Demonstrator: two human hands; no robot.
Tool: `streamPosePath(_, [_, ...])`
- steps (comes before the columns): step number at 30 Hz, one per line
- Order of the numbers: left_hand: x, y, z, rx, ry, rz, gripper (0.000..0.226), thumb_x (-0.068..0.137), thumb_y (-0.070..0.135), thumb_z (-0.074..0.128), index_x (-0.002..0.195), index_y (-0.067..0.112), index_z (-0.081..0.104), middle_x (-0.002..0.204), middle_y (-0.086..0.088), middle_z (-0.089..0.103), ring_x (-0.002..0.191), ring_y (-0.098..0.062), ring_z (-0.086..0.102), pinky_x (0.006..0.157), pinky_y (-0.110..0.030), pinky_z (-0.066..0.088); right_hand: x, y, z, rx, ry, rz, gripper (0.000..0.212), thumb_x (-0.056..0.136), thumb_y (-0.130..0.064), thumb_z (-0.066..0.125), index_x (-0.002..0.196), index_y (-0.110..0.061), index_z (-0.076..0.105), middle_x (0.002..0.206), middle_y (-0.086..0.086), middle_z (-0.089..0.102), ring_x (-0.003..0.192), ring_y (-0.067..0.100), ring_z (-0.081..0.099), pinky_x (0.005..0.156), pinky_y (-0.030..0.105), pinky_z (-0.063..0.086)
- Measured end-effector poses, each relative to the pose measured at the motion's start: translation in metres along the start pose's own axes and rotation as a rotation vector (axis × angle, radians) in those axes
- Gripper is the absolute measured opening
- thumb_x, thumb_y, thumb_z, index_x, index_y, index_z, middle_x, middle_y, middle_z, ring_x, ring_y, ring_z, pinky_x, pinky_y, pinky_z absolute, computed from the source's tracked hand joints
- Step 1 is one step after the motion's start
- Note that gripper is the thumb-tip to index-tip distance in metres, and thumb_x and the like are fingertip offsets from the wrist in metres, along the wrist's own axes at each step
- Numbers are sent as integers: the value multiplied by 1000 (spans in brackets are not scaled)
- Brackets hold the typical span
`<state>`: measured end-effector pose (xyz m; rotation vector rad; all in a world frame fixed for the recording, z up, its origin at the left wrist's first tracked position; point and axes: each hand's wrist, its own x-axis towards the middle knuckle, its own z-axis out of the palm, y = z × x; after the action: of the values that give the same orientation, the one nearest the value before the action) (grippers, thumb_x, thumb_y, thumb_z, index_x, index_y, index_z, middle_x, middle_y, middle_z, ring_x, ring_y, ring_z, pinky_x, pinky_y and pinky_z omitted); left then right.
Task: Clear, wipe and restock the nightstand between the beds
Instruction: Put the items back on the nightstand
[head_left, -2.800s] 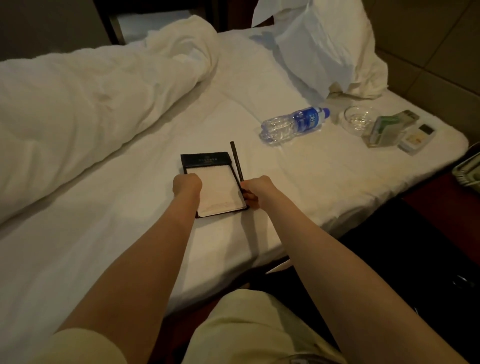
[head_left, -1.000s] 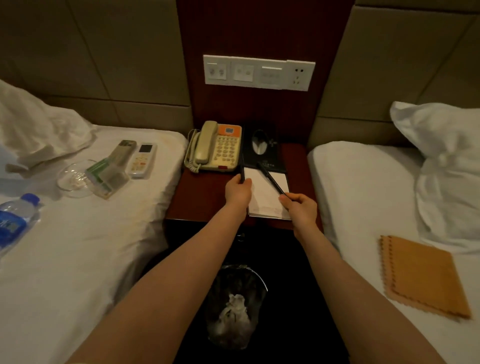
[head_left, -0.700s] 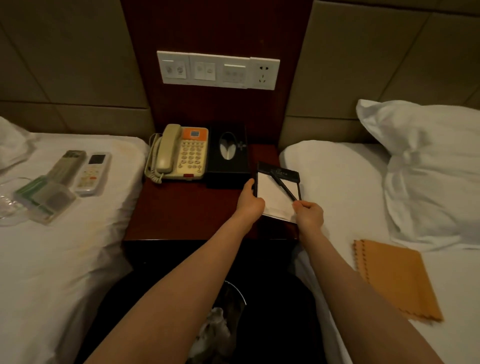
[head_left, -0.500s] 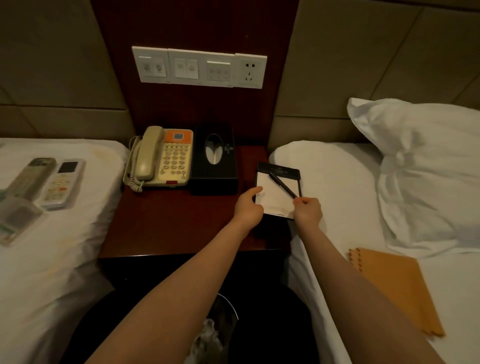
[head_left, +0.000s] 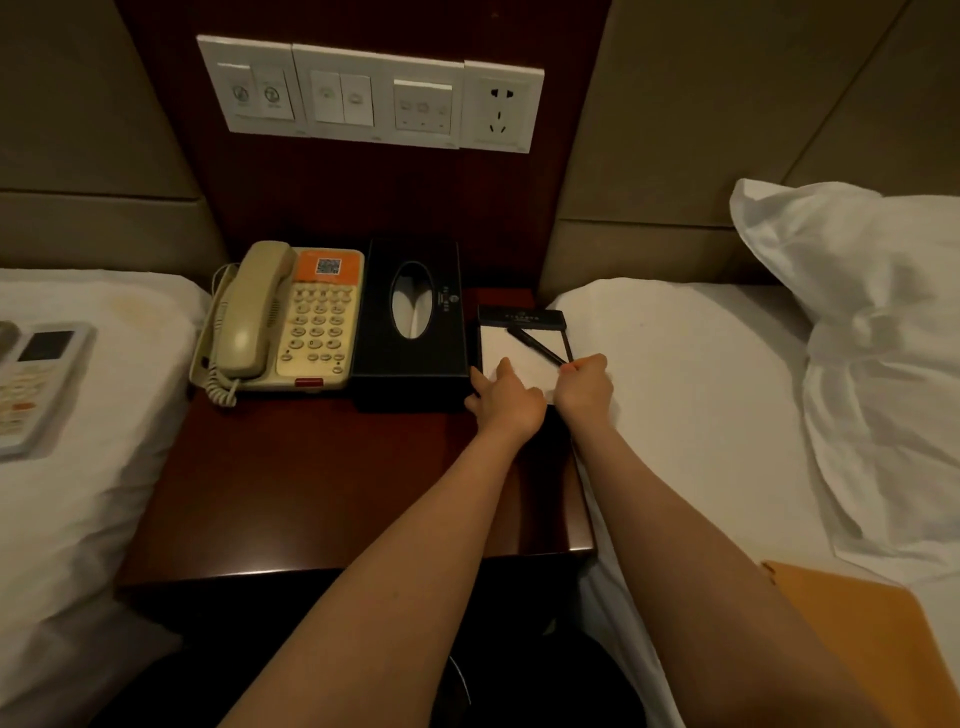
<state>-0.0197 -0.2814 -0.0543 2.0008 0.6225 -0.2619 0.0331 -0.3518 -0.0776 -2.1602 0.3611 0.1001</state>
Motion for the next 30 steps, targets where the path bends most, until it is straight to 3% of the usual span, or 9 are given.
streamPosePath(9, [21,-4,17,78,12,-49,58,101,28,27,152,20,2,157,-7,-19,143,-40,2,113,-43,25,27,0,27,-132,18,-125,26,93,4,37,118,4,42,124,21,54,112,31,53,75,26,33])
streamPosePath(12, [25,-7,20,78,19,-59,58,101,28,27,152,20,0,157,-10,-18,145,-38,8,115,-44,24,29,4,34,-210,45,-200,20,96,-1,38,115,4,43,118,23,56,105,32,55,71,28,33])
streamPosePath(15, [25,-9,16,65,73,-43,55,101,26,27,152,18,7,159,-10,-5,141,-34,26,106,-42,36,32,7,36,-318,52,-248,21,100,-12,38,113,3,44,112,22,59,100,34,58,69,34,38])
streamPosePath(18, [22,-11,7,20,190,16,49,99,18,32,148,13,24,151,-13,30,128,-33,44,94,-41,43,36,6,32,-454,42,-292,19,99,-10,38,113,2,45,111,21,61,99,35,60,69,34,40])
streamPosePath(20, [21,-11,3,-50,216,44,49,97,12,38,145,12,30,142,-13,42,126,-32,46,94,-39,44,37,5,31,-522,37,-327,19,99,-8,38,113,2,46,111,21,61,99,35,60,69,33,40])
streamPosePath(25, [19,-11,-1,-146,140,73,56,92,8,47,145,11,28,140,-14,42,125,-31,46,94,-33,45,43,-1,28,-621,-14,-393,23,99,-9,39,116,4,49,112,24,60,102,38,58,74,36,43])
streamPosePath(30, [23,-12,-2,-166,118,48,54,92,9,48,142,11,28,135,-17,46,120,-32,50,91,-34,46,40,4,24,-687,-41,-499,22,95,-12,48,101,4,63,112,19,54,104,32,52,74,33,42])
